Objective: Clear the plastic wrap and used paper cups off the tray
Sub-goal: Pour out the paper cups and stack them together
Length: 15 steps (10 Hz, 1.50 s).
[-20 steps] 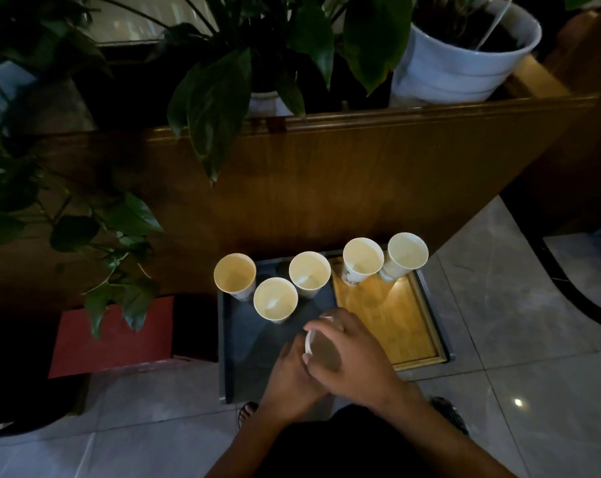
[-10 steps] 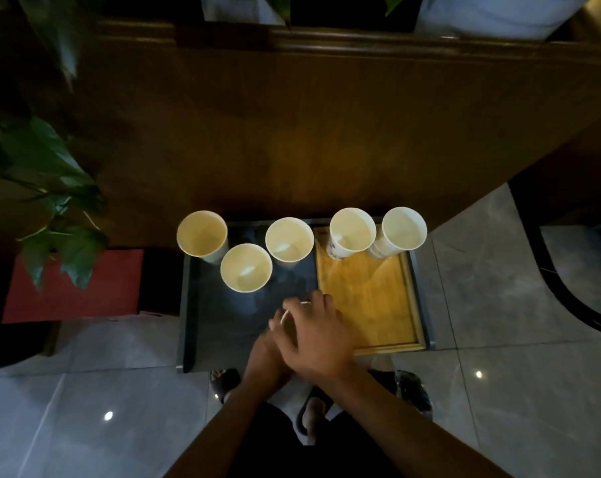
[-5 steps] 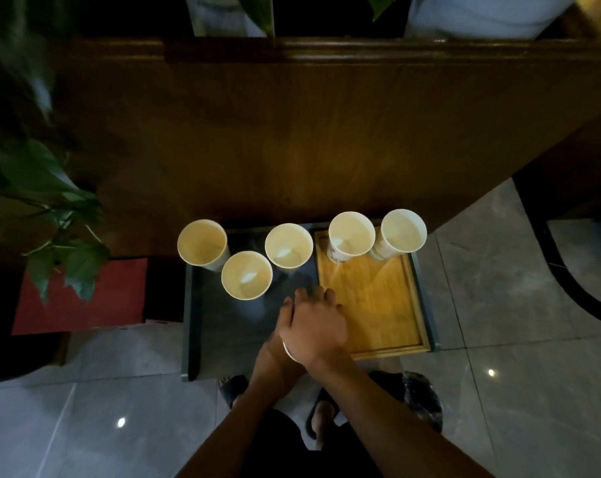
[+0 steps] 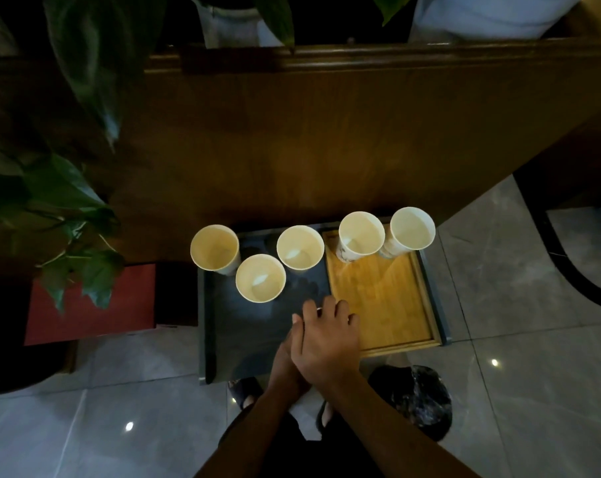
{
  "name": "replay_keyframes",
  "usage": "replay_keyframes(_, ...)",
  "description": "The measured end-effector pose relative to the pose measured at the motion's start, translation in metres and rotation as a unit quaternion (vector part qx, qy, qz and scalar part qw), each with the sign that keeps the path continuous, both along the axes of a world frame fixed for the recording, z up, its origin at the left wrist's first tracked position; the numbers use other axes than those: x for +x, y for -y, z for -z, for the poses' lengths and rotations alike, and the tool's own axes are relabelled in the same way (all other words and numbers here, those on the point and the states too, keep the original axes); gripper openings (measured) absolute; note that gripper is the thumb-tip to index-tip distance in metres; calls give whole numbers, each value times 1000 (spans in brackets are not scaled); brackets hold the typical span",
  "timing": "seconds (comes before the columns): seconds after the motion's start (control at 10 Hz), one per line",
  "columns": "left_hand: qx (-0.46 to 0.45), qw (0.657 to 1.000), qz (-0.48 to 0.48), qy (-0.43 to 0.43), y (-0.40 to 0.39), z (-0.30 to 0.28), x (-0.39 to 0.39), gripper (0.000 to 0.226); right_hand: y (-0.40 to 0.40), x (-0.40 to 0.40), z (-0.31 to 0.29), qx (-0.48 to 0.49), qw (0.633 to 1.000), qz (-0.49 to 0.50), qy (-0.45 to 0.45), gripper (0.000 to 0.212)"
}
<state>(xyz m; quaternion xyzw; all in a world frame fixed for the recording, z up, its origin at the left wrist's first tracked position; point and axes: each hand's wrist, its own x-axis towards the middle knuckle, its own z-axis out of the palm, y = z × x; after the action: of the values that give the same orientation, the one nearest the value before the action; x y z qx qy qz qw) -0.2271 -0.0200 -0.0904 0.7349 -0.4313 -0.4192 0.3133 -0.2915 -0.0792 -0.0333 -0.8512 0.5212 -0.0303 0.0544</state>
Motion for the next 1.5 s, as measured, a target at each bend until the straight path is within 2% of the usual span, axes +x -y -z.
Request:
replay_keyframes(0.1, 33, 989, 100, 104, -1, 10, 0, 26, -1, 1, 1, 7, 1000, 14, -4, 33)
replay_keyframes(0.2, 112, 974, 134, 143, 2, 5, 6, 37, -1, 3, -1, 23, 1000, 10, -15, 33)
replay_keyframes(0.3, 224, 938, 151, 216, 7, -7, 12, 48, 0, 4, -3, 43, 999, 15, -29, 32)
replay_keyframes(0.4, 248, 933, 150, 213, 4, -15, 16, 41, 1, 5, -2, 55, 998, 14, -35, 32)
replay_keyframes(0.5, 236, 924, 179, 242, -6, -34, 29, 34, 1, 4, -2, 65, 997, 19, -42, 34)
replay_keyframes(0.6, 193, 933, 157, 262, -13, -47, 43, 27, 2, 4, -3, 74, 996, 15, -51, 35)
replay_keyframes(0.7, 76, 942, 96, 313, -17, -60, 65, 20, 5, 2, -2, 69, 996, -16, -53, 36)
replay_keyframes(0.8, 6, 932, 73, 354, -12, -68, 77, 20, 13, -1, -4, 63, 996, -25, -50, 36)
replay_keyframes(0.9, -40, 915, 57, 398, 2, -74, 89, 31, 20, -6, -6, 59, 997, -24, -51, 39)
replay_keyframes(1.1, -12, 897, 64, 437, 34, -78, 98, 70, 22, -2, -8, 53, 997, -18, -52, 38)
replay_keyframes(1.2, 15, 887, 67, 456, 45, -81, 100, 82, 25, -1, -7, 53, 997, -21, -50, 38)
replay_keyframes(1.3, 76, 889, 76, 446, 52, -79, 102, 96, 25, -2, -5, 60, 997, -21, -43, 38)
replay_keyframes(1.4, 102, 899, 77, 419, 55, -74, 103, 98, 25, -2, -4, 59, 998, -20, -32, 37)
replay_keyframes(1.5, 111, 886, 83, 442, 58, -73, 102, 92, 27, -4, -5, 58, 998, -21, -24, 34)
